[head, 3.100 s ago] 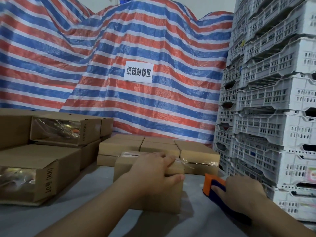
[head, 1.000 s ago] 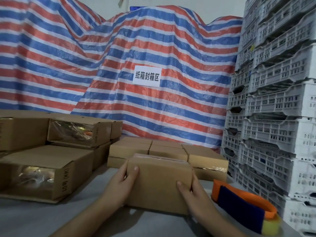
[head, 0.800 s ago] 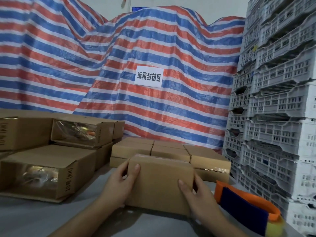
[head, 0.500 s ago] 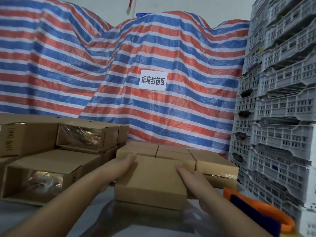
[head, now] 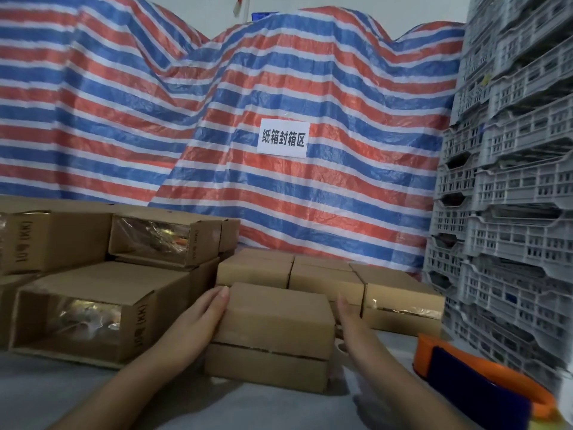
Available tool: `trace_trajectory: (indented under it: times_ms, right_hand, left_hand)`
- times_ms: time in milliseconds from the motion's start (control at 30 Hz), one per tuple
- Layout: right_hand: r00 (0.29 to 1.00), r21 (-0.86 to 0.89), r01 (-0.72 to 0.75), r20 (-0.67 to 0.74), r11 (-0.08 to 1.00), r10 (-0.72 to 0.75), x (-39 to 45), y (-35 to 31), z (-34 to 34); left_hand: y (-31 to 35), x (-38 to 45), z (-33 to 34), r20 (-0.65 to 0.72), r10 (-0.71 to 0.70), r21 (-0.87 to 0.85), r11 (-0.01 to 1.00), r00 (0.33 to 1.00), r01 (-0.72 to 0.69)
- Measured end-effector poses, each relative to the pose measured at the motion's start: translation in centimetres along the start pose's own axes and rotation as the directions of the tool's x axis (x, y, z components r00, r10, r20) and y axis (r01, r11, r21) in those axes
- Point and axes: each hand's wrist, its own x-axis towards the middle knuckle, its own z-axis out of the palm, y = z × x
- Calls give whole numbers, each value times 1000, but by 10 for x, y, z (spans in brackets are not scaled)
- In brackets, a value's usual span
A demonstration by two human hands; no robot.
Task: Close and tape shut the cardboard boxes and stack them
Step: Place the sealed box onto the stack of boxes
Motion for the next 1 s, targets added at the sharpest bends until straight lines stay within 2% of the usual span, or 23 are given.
trace_trajectory:
  times_ms: [67, 100, 133, 200, 300, 333, 400, 467, 533, 600, 733, 833, 900, 1000]
  right_hand:
    - [975, -12, 93, 205, 996, -89, -9, 1, -7]
    - [951, 20, 83, 299, 996, -85, -11, 0, -9]
    - [929, 19, 85, 361, 996, -86, -14, 0, -11]
    - [910, -56, 154, 397, 986, -120, -11, 2, -11]
    - [917, -220, 229, 375, 948, -135, -1, 1, 0]
    - [921, -258, 232, 368, 938, -127, 4, -2, 6]
    - [930, -298, 224, 349, 928, -113, 18, -5, 19]
    - [928, -335, 247, 351, 909, -123, 34, -10, 32]
    - [920, -362, 271, 371, 892, -130, 52, -12, 44]
    - [928, -386, 261, 354, 885, -120, 69, -13, 52]
    - [935, -355, 248, 330, 901, -127, 90, -10, 63]
    - [940, -267, 273, 279, 924, -198, 90, 3, 72]
    - [942, -271, 307, 221, 912, -252, 88, 13, 78]
    - [946, -269, 305, 200, 914, -257, 86, 20, 81]
  left_hand:
    - [-2, -3, -1, 73, 71, 57, 996, 995, -75]
    - [-2, -4, -2, 111, 100, 68, 992, 989, -108]
    - [-2, -5, -3, 138, 124, 78, 988, 983, -136]
    - [-3, -5, -5, 154, 167, 99, 978, 974, -184]
    - [-7, 2, -15, 59, 272, 296, 914, 961, -276]
    - [-8, 5, -19, 32, 340, 408, 854, 940, -323]
    - [-8, 11, -24, 42, 463, 636, 671, 885, -381]
    - [-10, 20, -26, 61, 482, 789, 512, 874, -338]
    - [-11, 31, -26, 45, 422, 862, 442, 905, -249]
    - [-12, 45, -23, 25, 374, 893, 409, 927, -188]
    - [-21, 67, -14, -23, 377, 914, 383, 926, -133]
    - [-34, 76, -13, -48, 406, 913, 388, 913, -125]
    - [-41, 79, -14, -52, 435, 914, 384, 899, -133]
    - [-47, 78, -13, -39, 465, 917, 367, 884, -153]
